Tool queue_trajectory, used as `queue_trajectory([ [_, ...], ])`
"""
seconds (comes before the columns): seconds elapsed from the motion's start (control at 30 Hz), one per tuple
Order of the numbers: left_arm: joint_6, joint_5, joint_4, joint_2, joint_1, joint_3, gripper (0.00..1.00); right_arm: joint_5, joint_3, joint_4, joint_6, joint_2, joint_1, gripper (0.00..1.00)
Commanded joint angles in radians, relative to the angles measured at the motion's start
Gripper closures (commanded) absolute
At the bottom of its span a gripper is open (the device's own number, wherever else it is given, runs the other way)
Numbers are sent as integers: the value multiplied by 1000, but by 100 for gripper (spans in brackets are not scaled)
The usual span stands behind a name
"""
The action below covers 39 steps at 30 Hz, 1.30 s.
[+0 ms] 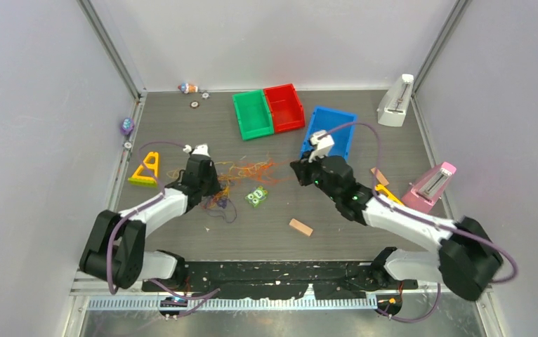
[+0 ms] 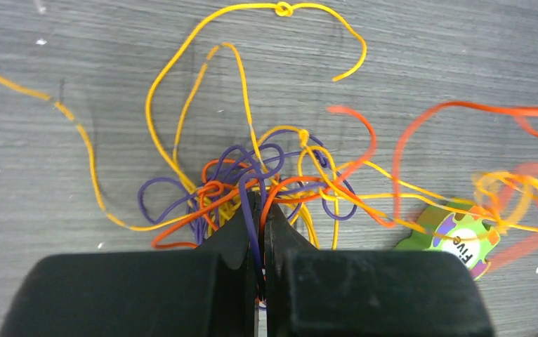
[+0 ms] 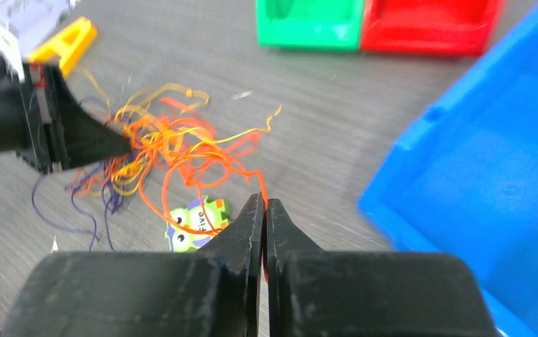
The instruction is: Untangle the cables
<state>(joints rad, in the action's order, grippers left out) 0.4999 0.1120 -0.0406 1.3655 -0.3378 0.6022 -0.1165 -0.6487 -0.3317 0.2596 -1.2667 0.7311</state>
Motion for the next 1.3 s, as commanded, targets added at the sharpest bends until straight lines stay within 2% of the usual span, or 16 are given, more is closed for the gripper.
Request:
queue_trajectory([
  [0.0, 60, 70, 90, -120, 29, -76, 100, -246, 58, 110, -6, 255, -8, 95],
  [0.03, 63, 85, 94, -143, 31, -93, 100, -274, 62, 138, -7, 297, -11, 95],
  [0.1, 88, 141, 114, -204, 32, -132, 100, -401, 56, 307, 8, 410, -14, 95],
  [0.17, 113, 173, 137, -259, 37, -173, 100, -644, 19, 468, 53, 526, -25, 95],
  [0.23, 125, 193, 149, -304, 41, -201, 100, -736, -34, 593, 74, 593, -49, 95],
  [0.43, 150, 270, 106, -392, 55, -231, 100, -859, -208, 818, 52, 694, -87, 95],
  [0.57, 165, 328, 99, -469, 60, -271, 100, -921, -428, 976, 33, 699, -88, 95],
  [0.8, 192, 322, 78, -491, 96, -284, 100, -994, -668, 1036, -80, 737, -89, 95],
  [0.9, 206, 309, 75, -469, 112, -282, 100, -969, -783, 1060, -93, 756, -89, 95],
  [1.03, 196, 260, 82, -445, 124, -267, 100, -812, -891, 1102, -98, 756, -88, 94],
  [1.13, 183, 247, 91, -453, 124, -271, 100, -647, -947, 1196, -77, 672, -89, 95],
  [1.27, 152, 196, 112, -471, 124, -269, 100, -550, -963, 1229, -72, 597, -89, 95],
])
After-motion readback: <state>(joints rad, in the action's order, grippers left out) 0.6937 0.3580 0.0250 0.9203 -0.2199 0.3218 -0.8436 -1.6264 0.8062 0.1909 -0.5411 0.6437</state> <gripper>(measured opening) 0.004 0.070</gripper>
